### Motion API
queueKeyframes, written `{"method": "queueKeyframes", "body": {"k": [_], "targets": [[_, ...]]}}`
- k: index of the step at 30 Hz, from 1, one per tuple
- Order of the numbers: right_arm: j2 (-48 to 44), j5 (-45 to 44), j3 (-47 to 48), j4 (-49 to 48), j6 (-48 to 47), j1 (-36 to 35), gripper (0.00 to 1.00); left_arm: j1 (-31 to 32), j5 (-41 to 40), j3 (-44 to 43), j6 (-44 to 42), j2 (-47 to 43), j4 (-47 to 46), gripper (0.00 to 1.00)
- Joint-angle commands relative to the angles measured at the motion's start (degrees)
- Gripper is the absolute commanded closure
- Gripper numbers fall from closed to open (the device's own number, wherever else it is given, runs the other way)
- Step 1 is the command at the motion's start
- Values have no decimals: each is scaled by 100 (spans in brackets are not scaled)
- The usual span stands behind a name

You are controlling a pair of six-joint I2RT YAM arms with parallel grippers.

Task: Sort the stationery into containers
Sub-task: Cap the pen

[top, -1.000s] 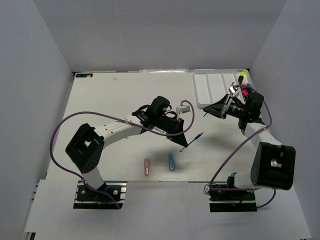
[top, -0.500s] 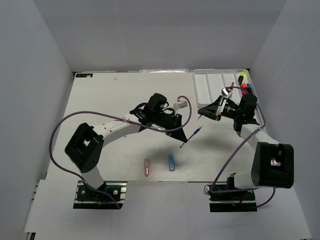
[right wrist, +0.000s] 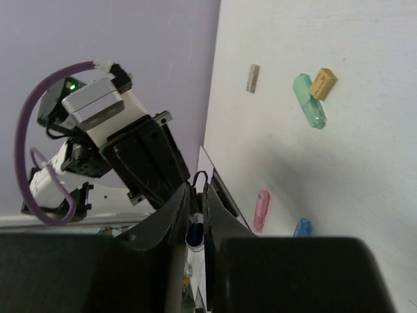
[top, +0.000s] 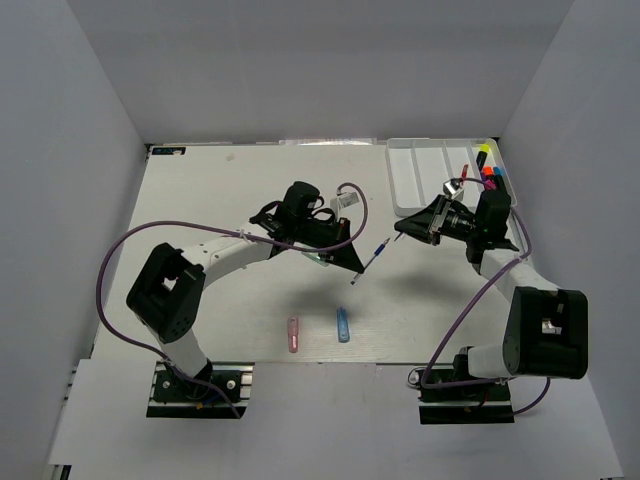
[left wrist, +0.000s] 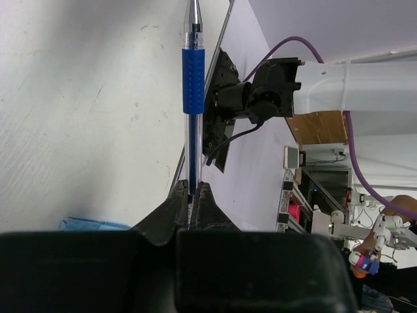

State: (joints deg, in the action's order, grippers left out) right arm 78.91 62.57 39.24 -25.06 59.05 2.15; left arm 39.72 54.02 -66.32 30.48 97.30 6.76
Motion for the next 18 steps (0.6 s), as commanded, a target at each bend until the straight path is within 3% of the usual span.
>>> {"method": "queueKeyframes", "body": {"k": [1, 9, 18], "targets": [[-314, -463, 259, 651, -517, -57, 100, -17, 161, 41, 63, -132, -184, 100], [-263, -851, 197, 256, -43, -180, 100, -17, 241, 137, 134, -150, -307, 100], [-280, -1018, 321, 546, -402, -417, 100, -17, 355, 155, 274, -27, -457, 100]]}}
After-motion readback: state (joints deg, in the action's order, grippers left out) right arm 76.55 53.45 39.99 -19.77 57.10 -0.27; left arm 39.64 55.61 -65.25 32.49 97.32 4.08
